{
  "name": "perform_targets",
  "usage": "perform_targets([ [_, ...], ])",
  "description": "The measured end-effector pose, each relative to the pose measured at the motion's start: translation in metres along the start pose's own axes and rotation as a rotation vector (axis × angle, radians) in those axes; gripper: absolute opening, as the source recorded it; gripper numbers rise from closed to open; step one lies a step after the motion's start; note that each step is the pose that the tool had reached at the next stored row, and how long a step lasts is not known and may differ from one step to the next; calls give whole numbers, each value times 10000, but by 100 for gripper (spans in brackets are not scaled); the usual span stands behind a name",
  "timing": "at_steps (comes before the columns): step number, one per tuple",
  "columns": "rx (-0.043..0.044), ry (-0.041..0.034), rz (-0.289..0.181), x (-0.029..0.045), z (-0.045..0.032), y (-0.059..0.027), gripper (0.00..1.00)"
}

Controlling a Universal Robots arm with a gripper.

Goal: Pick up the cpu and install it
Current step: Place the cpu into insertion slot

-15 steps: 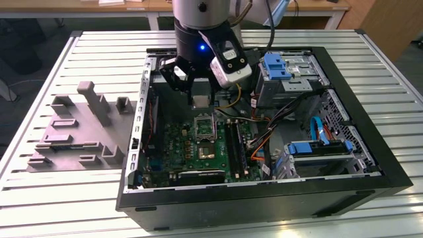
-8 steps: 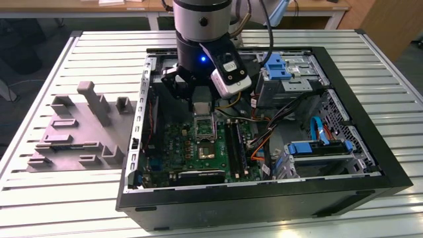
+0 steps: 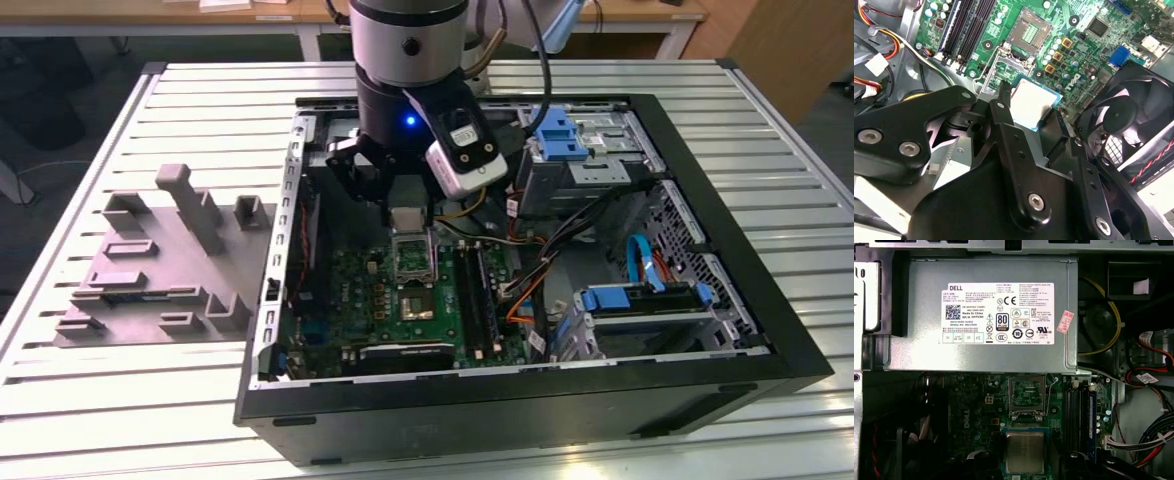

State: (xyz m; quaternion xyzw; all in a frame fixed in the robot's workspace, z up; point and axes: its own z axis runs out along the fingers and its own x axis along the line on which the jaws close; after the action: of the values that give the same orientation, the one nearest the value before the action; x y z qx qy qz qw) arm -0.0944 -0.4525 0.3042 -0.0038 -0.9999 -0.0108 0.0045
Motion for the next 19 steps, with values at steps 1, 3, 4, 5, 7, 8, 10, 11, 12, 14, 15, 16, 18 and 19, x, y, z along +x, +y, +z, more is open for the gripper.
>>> perform_targets([
  [1, 0, 0, 0, 0, 0, 0, 47],
  [3, 0, 0, 0, 0, 1, 0, 47],
  [4, -5, -3, 0, 0, 7, 0, 47],
  [5, -4, -2, 0, 0, 15, 0, 47],
  [7, -2, -1, -3, 0, 40, -2, 47],
  [8, -2, -1, -7, -1, 56, -7, 47],
  [10, -1, 0, -7, -1, 89, -18, 47],
  [11, -2, 0, -7, -1, 104, -23, 47],
  [12, -2, 0, -7, -1, 119, -29, 47],
  [14, -2, 0, -5, -1, 152, -35, 47],
  [15, -2, 0, -5, -1, 170, -37, 47],
  [16, -2, -1, -6, -2, 187, -38, 47],
  [18, -2, 0, -6, -2, 221, -38, 47],
  [19, -2, -1, -7, -3, 238, -39, 47],
])
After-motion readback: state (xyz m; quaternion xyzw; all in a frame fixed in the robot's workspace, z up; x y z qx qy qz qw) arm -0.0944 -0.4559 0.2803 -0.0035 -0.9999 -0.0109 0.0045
